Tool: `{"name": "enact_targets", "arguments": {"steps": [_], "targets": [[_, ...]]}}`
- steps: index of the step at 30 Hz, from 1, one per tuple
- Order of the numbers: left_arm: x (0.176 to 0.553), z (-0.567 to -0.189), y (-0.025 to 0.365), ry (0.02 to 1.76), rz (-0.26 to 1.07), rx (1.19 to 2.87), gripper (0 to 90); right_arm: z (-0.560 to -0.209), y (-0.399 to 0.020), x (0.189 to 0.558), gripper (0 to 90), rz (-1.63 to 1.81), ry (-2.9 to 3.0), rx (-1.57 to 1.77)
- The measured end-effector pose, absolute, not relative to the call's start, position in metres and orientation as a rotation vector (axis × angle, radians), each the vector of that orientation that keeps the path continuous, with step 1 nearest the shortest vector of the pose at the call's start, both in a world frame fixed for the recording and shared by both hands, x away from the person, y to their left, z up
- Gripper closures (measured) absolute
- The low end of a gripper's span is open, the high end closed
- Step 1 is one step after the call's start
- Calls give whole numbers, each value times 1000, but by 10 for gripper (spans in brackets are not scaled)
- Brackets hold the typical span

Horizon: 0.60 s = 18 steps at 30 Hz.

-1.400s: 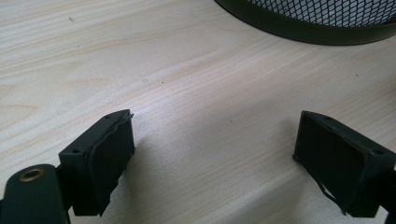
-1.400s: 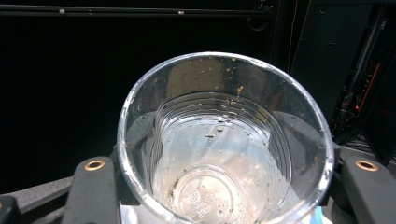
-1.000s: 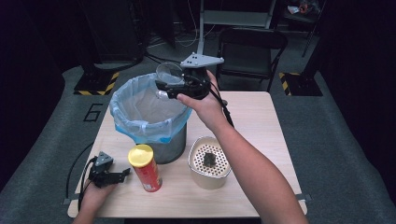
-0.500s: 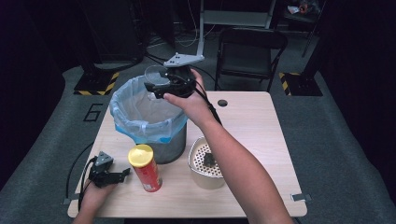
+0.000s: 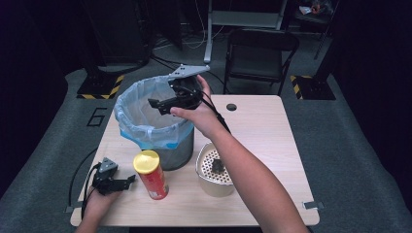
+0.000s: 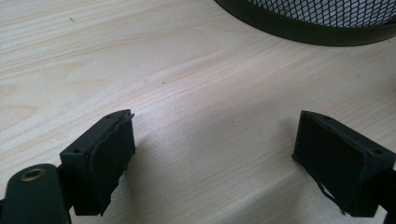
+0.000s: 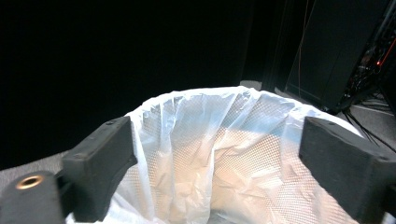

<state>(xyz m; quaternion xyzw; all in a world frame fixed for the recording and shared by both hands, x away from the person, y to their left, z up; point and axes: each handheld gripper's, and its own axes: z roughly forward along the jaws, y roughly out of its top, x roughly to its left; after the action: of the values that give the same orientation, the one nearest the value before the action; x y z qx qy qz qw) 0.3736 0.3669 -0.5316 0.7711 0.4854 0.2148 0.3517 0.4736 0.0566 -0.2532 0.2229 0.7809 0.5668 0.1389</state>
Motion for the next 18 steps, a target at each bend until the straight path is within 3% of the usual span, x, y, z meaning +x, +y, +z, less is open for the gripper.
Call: {"name": "enact_targets", "arguments": {"steps": [8, 18], "targets": [[373, -531, 367, 1268, 555, 1997, 125, -249, 23, 459, 183, 1690, 2214, 608], [372, -529, 368, 1299, 530, 1969, 147, -265, -19, 447, 211, 1643, 2167, 617]]}}
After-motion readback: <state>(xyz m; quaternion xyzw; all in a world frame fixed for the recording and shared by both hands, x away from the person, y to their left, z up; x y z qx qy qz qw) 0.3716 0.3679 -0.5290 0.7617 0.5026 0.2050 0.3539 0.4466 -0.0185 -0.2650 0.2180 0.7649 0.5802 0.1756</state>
